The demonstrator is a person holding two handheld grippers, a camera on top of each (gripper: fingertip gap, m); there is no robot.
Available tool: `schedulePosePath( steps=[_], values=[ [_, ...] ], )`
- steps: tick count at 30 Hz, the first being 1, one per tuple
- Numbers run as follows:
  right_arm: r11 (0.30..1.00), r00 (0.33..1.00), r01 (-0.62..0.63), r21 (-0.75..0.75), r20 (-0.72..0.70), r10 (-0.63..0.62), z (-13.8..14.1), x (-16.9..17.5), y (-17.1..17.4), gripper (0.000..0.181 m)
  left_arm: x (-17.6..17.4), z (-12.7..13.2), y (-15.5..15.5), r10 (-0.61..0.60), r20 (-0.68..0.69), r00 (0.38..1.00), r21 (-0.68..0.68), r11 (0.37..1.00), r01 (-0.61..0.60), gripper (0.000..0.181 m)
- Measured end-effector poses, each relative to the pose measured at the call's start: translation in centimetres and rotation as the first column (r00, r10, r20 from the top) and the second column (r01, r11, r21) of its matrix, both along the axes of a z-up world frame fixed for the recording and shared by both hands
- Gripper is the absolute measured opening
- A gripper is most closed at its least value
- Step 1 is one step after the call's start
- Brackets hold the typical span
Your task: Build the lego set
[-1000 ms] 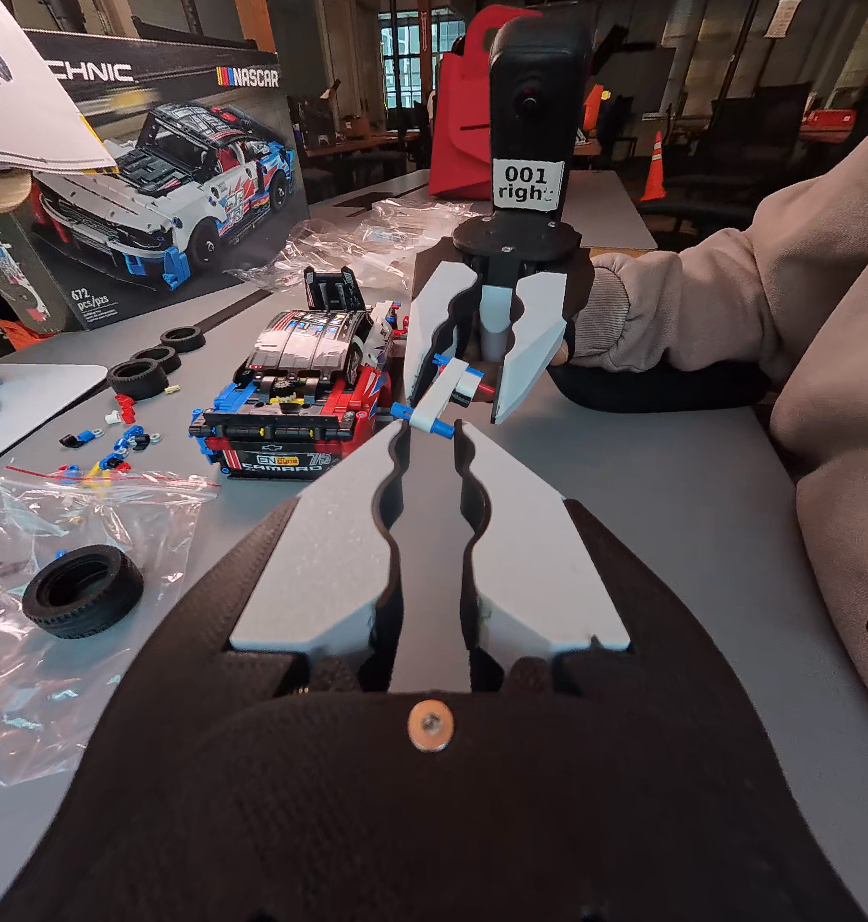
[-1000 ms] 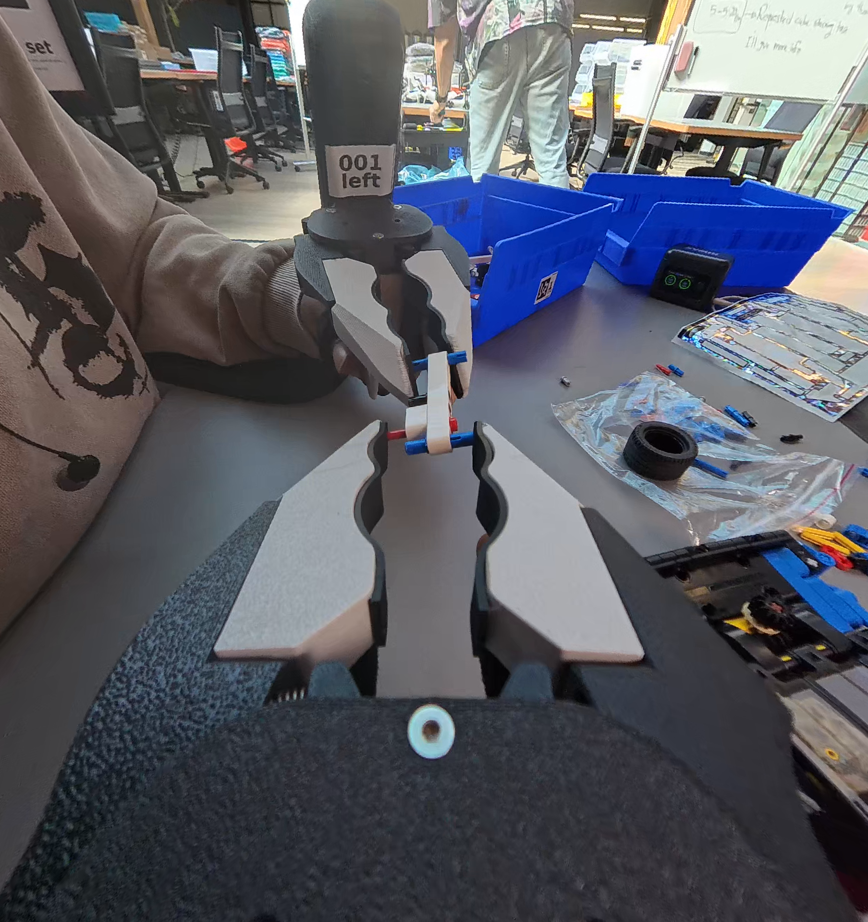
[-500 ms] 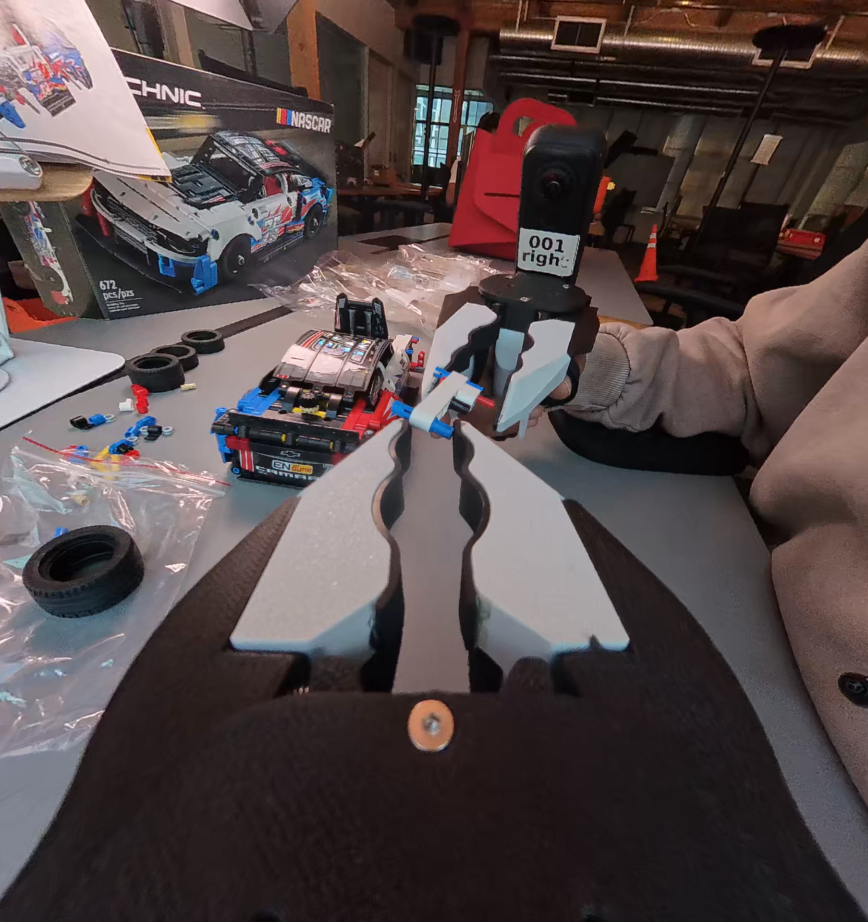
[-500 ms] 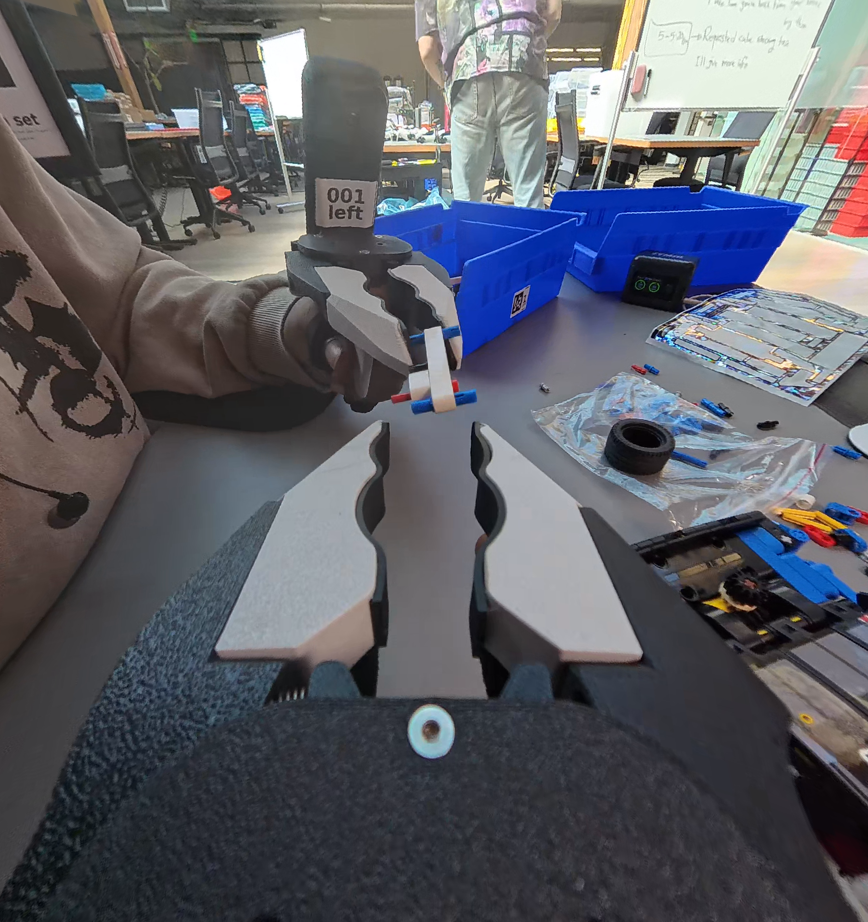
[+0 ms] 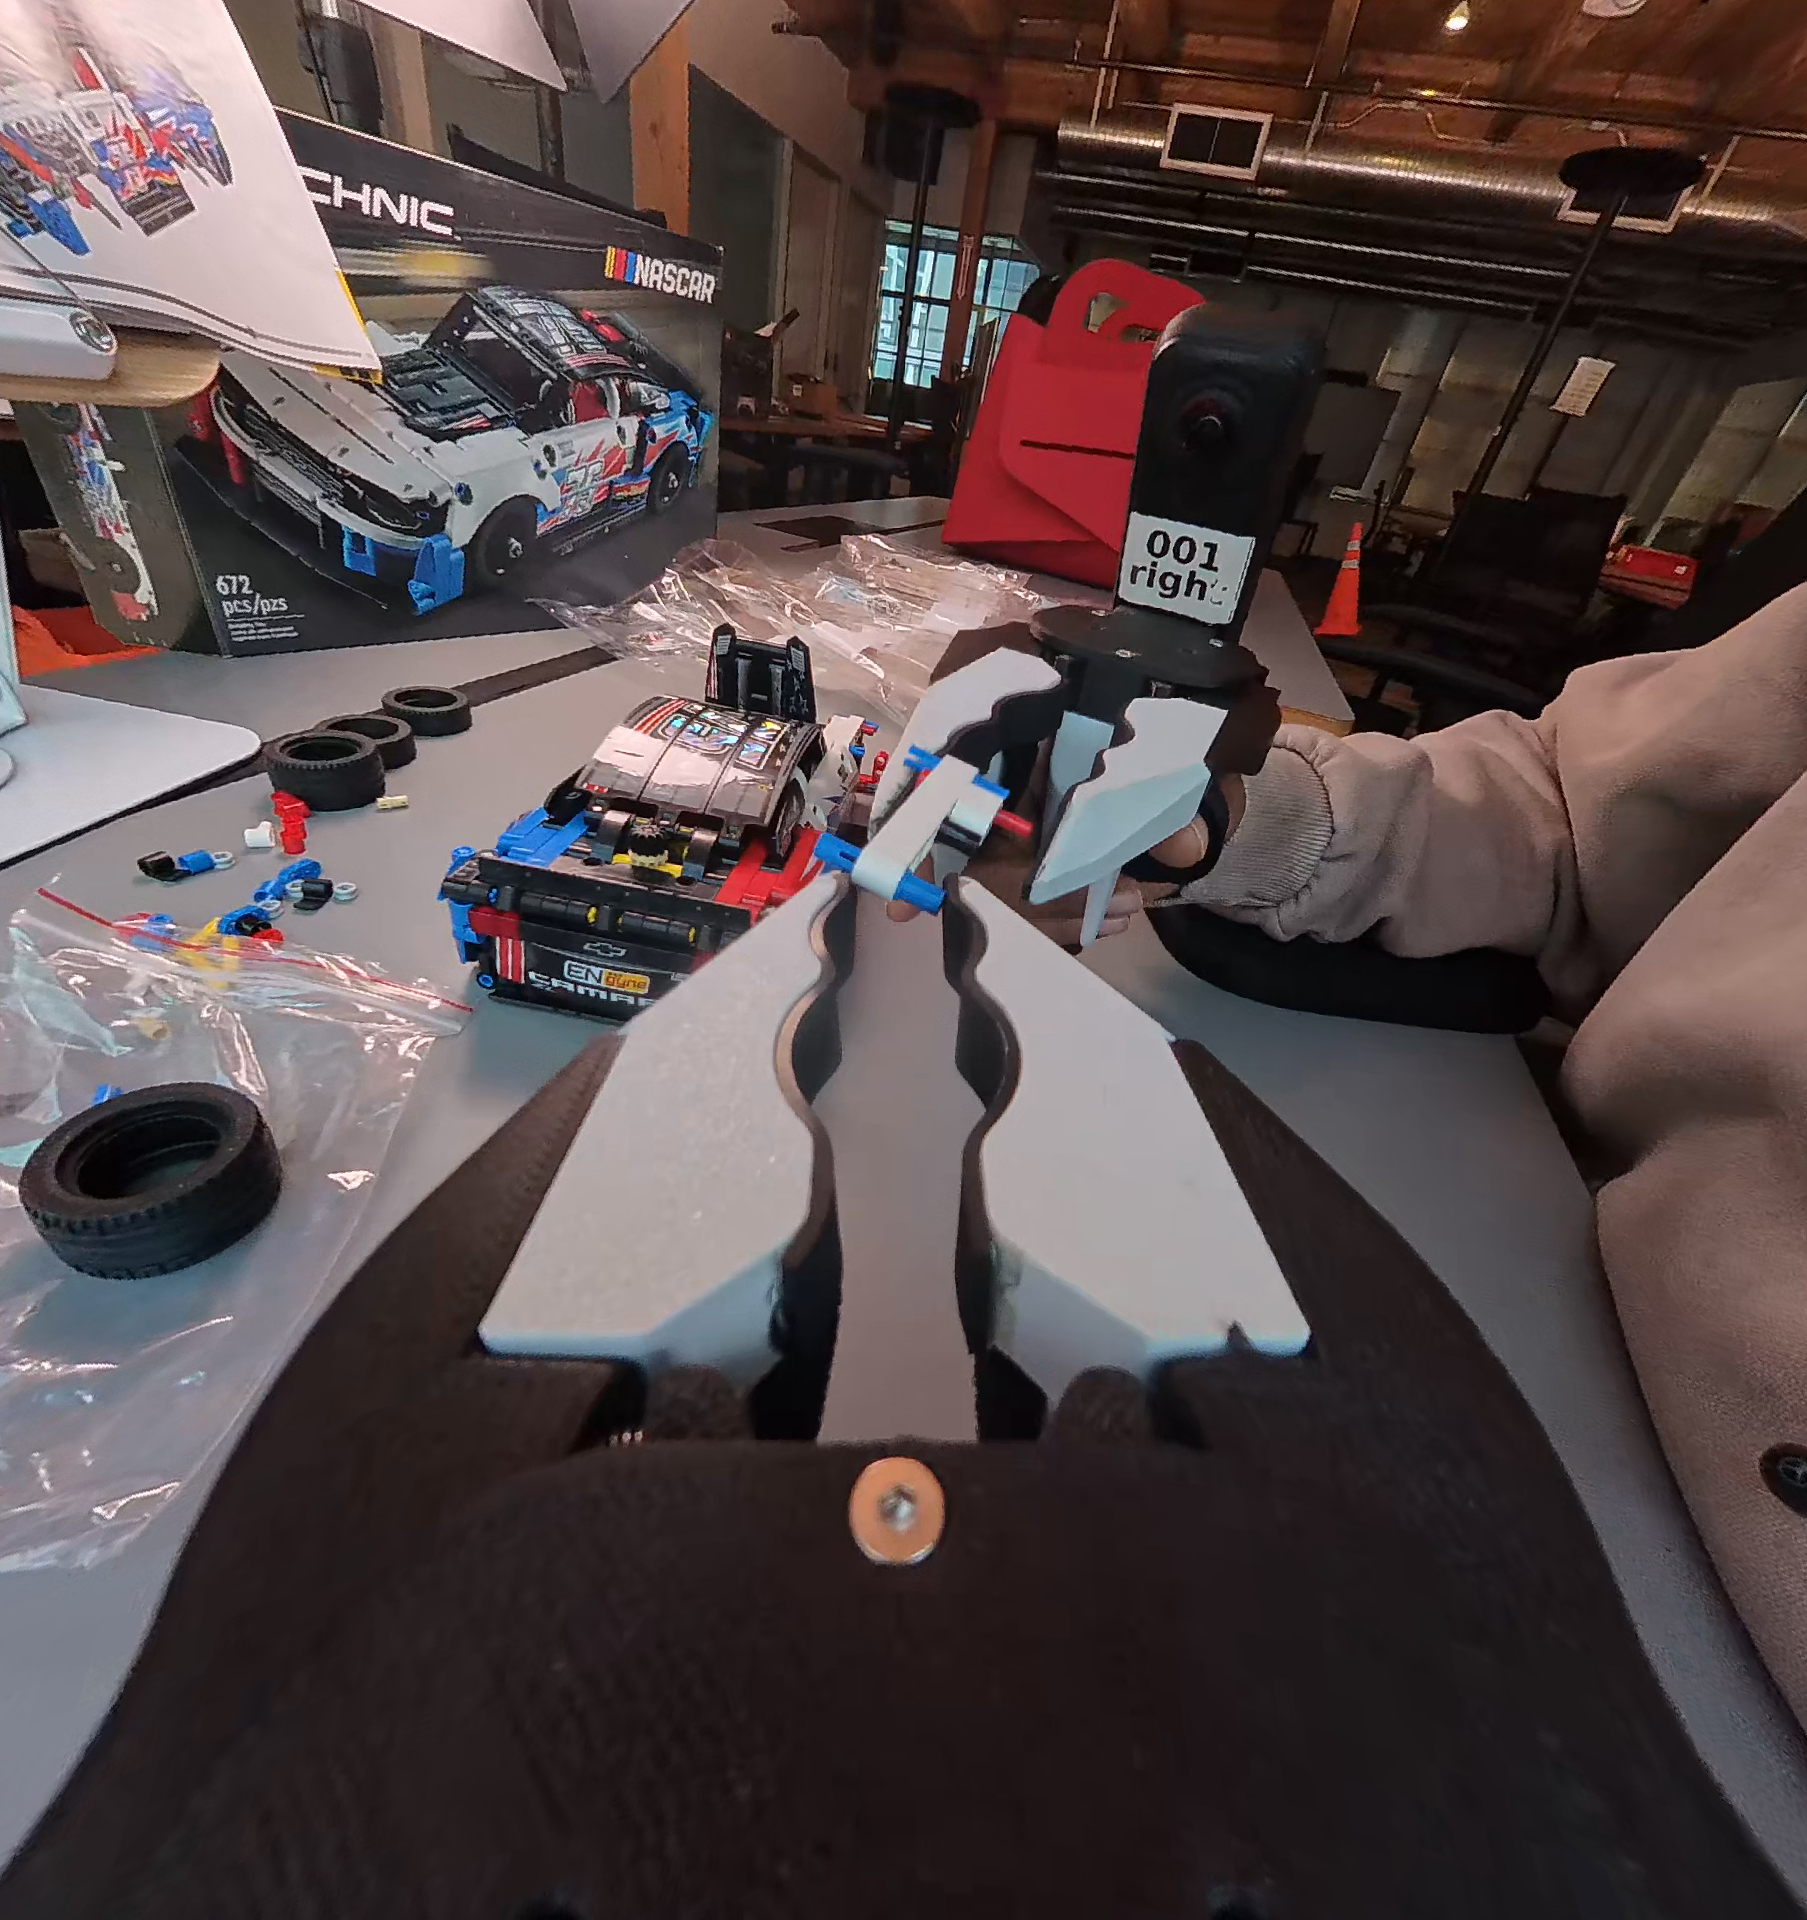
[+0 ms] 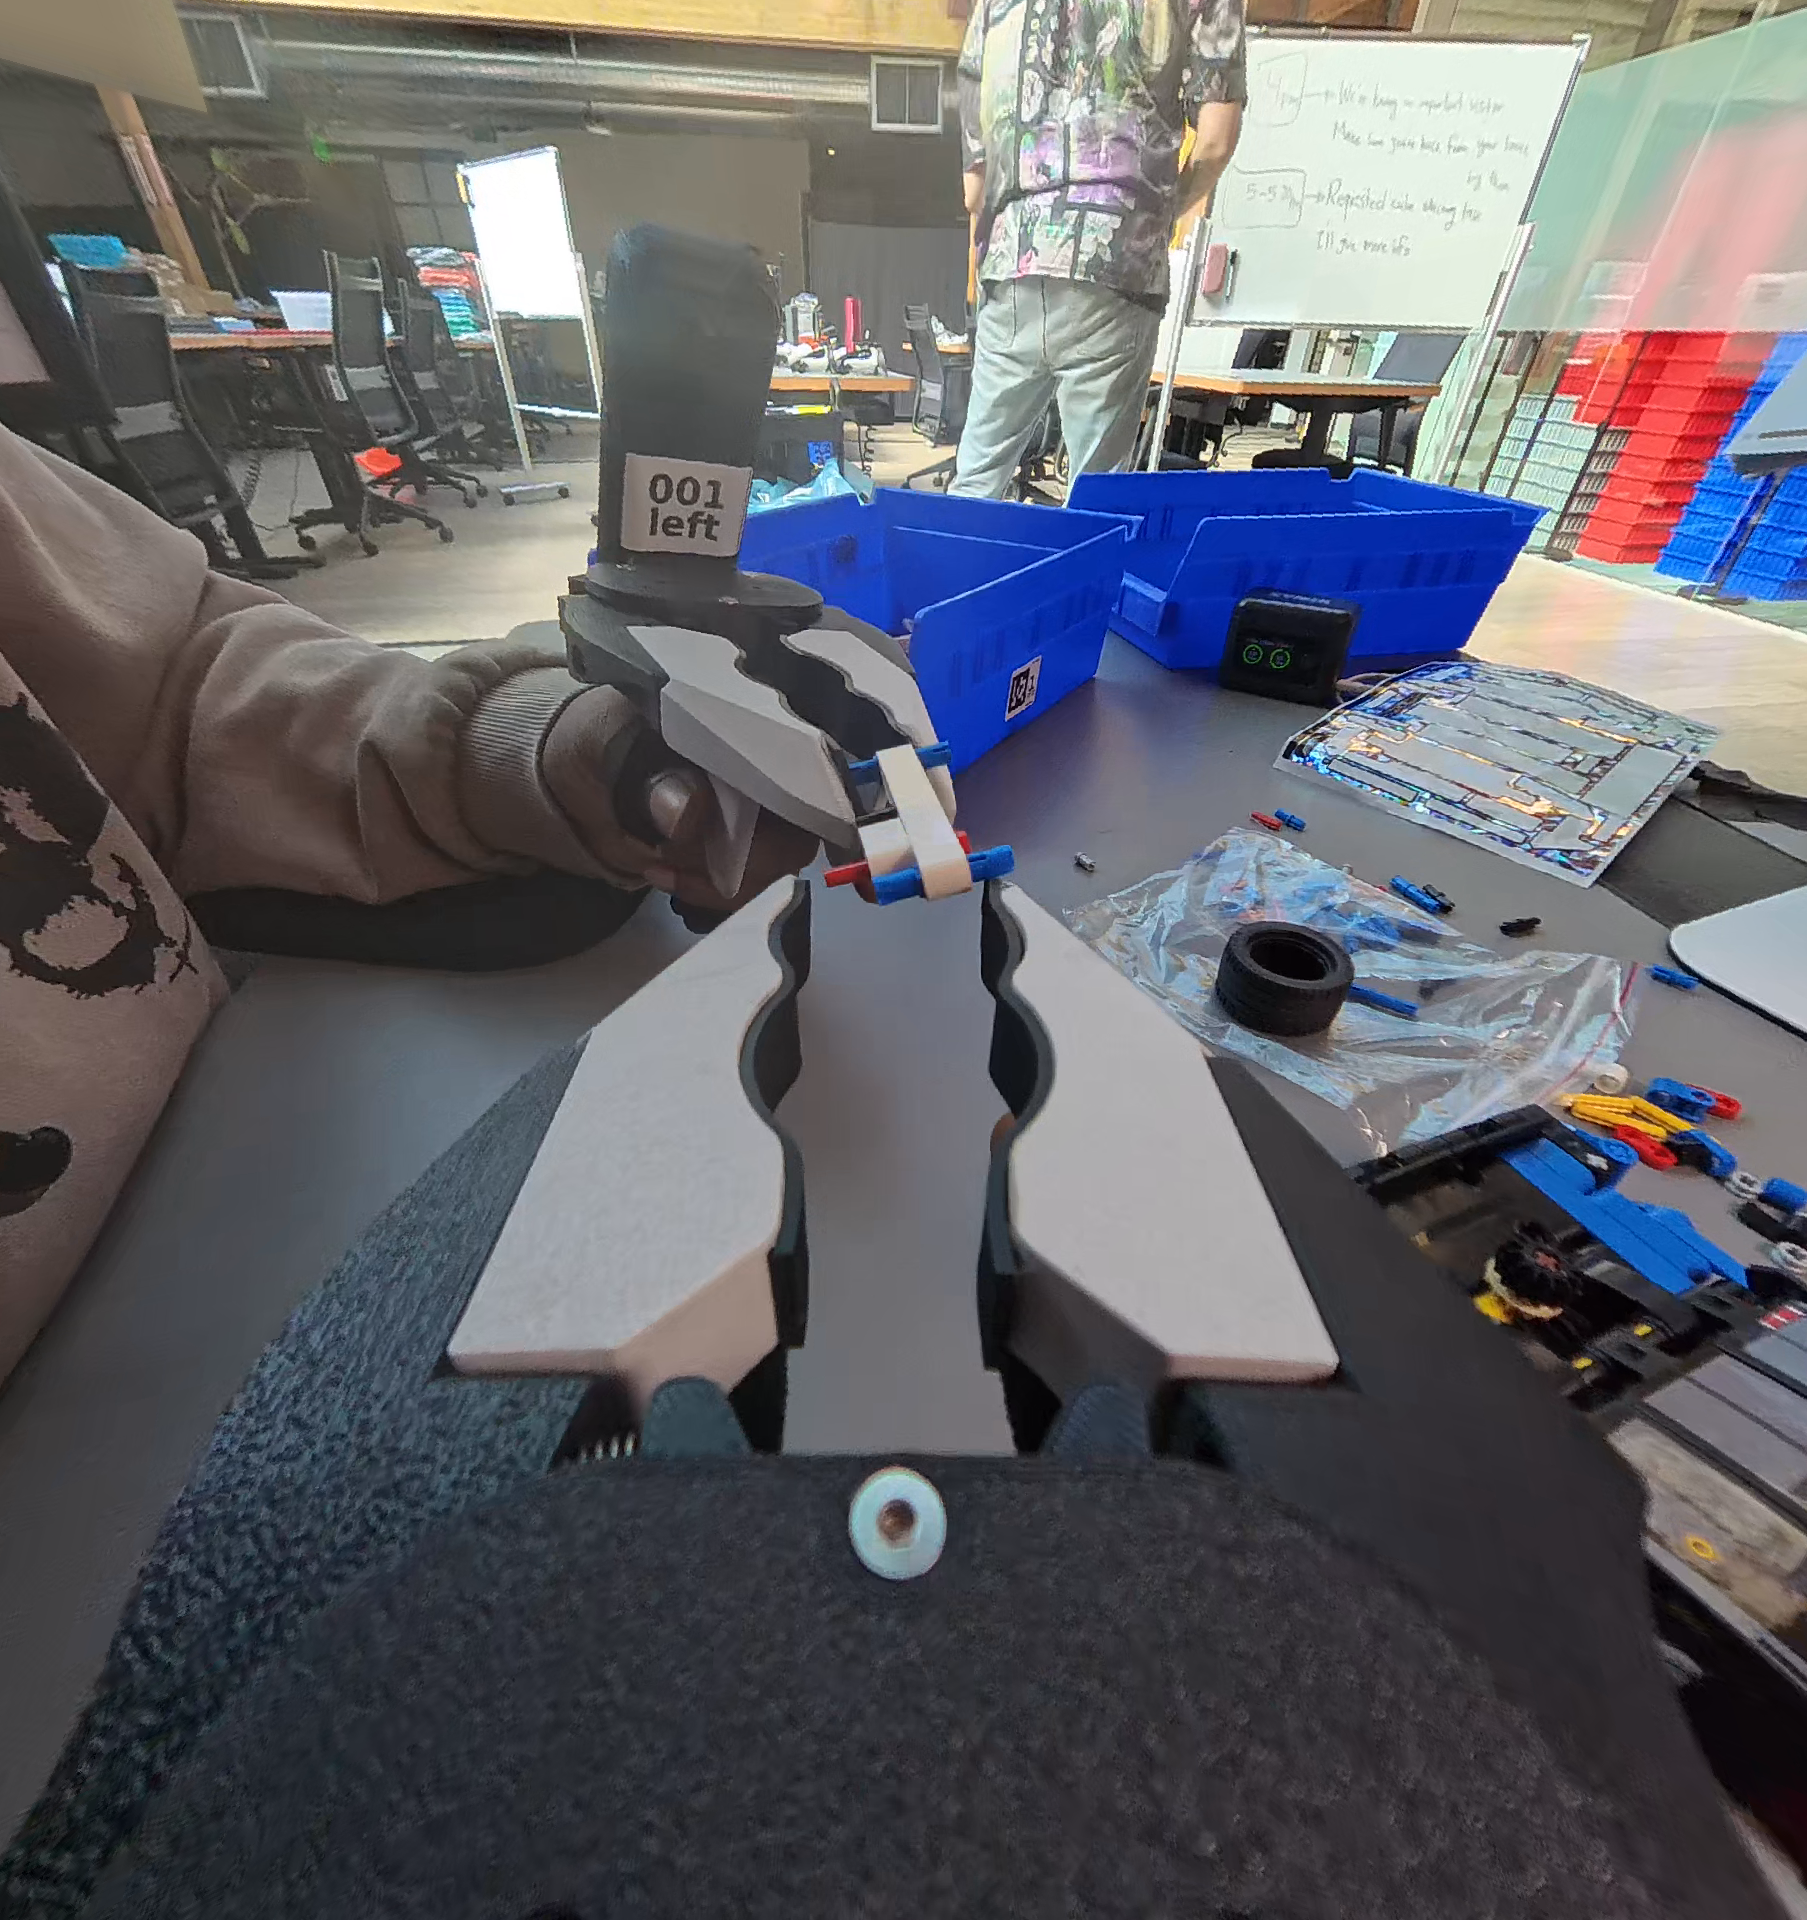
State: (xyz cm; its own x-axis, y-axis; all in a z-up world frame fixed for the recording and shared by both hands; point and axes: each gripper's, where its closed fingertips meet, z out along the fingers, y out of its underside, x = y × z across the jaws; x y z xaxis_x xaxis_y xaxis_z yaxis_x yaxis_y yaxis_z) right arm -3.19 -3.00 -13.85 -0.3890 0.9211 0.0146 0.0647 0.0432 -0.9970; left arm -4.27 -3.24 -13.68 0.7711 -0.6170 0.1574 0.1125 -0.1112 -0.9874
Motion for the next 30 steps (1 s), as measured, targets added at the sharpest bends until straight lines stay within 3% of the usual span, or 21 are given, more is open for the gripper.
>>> schedulePosePath(
  steps=[14, 27, 30],
  values=[
    [1.0, 0.997, 0.013, -0.003, -0.074, -0.013, 1.4, 0.3, -0.3, 0.024, 0.5, -0.5, 0.0, -0.024, 0.019, 1.0, -0.043, 0.999, 0.025, 0.014],
    [0.996, 0.996, 0.082, 0.047, -0.05, -0.079, 0.7, 0.0, -0.1, 0.024, 0.0, -0.9, 0.3, -0.009, 0.022, 1.0, -0.058, 0.998, 0.01, 0.013],
    [0.99, 0.995, 0.091, 0.108, -0.046, -0.087, 0.2, 0.0, -0.4, 0.021, -0.4, -0.8, 0.3, -0.003, 0.032, 0.999, -0.052, 0.999, 0.005, 0.005]
  ],
)
